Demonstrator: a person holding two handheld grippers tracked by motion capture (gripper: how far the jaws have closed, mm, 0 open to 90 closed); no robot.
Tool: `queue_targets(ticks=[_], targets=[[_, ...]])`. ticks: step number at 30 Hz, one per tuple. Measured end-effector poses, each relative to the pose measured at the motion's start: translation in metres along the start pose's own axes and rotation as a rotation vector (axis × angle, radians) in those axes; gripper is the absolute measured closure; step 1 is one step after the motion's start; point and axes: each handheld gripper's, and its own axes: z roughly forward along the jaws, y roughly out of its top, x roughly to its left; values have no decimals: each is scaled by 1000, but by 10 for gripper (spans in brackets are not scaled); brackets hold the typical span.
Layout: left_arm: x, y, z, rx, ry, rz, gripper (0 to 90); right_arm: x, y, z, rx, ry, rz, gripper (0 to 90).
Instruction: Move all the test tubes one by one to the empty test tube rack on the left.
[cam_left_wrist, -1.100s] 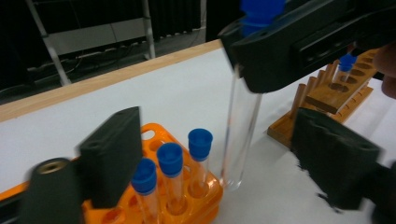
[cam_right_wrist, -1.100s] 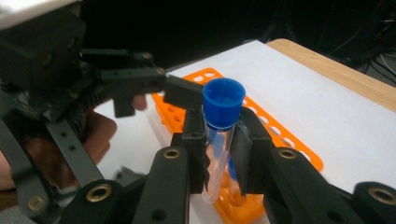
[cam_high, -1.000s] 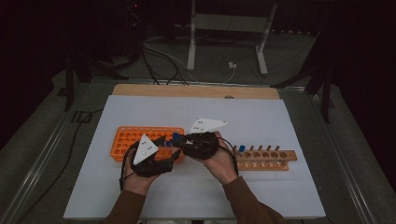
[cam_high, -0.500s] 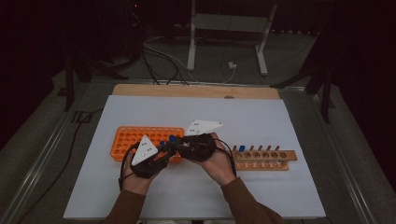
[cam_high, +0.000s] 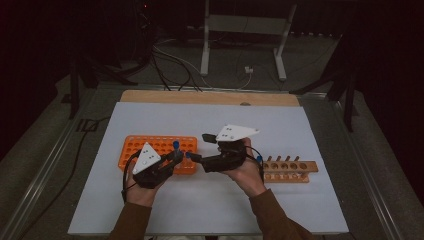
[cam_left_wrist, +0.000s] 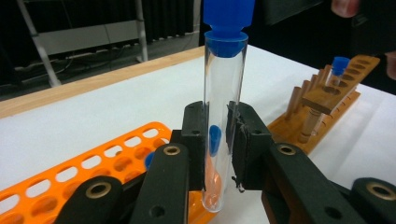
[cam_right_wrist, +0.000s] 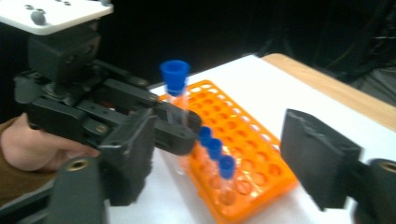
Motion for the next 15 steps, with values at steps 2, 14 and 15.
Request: queue_targets(ticks=[2, 14, 15], targets=[[2, 0, -2, -6, 13, -1, 779, -3, -1, -5, 9, -27, 1, 153], [15, -8, -7, -28, 68, -24, 779, -28, -14, -40, -32, -105, 50, 86], [16, -9, -7, -28, 73, -24, 778, -30, -15, -43, -31, -114, 51, 83]])
